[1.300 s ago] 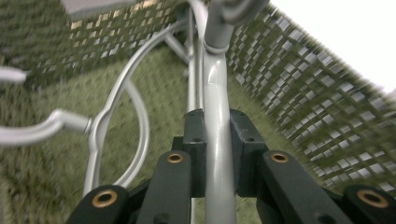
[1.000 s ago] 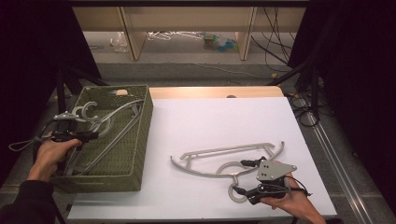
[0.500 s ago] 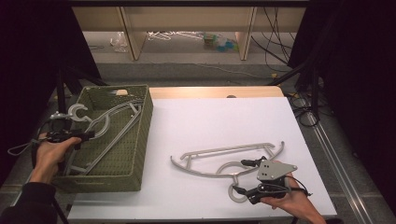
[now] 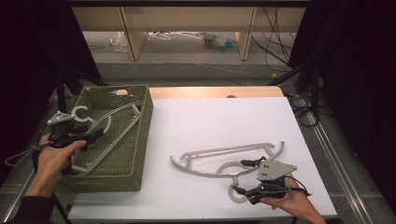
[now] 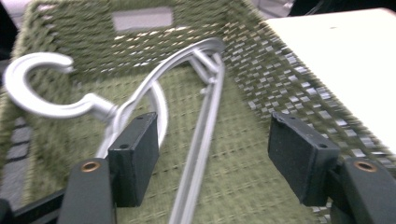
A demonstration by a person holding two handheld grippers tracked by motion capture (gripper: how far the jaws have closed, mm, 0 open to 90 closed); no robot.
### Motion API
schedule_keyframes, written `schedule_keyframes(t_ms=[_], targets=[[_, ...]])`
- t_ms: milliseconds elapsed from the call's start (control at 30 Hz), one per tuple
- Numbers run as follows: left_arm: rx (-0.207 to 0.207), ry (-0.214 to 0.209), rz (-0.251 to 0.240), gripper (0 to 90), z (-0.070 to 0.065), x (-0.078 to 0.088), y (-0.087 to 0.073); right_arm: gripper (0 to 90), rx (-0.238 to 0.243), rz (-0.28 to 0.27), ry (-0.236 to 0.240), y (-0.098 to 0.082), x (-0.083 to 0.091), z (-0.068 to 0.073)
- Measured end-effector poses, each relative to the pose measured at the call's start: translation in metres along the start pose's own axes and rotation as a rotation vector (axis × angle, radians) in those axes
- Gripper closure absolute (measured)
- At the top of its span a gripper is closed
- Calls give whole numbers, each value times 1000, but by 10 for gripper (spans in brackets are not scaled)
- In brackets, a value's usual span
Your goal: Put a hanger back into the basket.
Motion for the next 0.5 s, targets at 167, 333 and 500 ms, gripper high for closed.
schedule_keyframes(t_ms=[167, 333, 500], targets=[[-42, -49, -41, 308, -26, 4, 5, 168, 0, 1, 0, 0, 0, 0], [-98, -87, -63, 289, -55, 11, 8, 167, -6, 0, -2, 0, 0, 0], [-120, -162, -100, 272, -90, 21, 16, 168, 2, 0, -1, 0, 0, 0]])
Point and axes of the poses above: each handheld gripper's, and its own axes: x roughly backward along the jaws, y roughly out of its top, z roughly to its left, the point moved 10 cm from there along -x, roughly forward along the jaws, and after that the axes turned 10 degrees about -y, right-handed, at the moved point
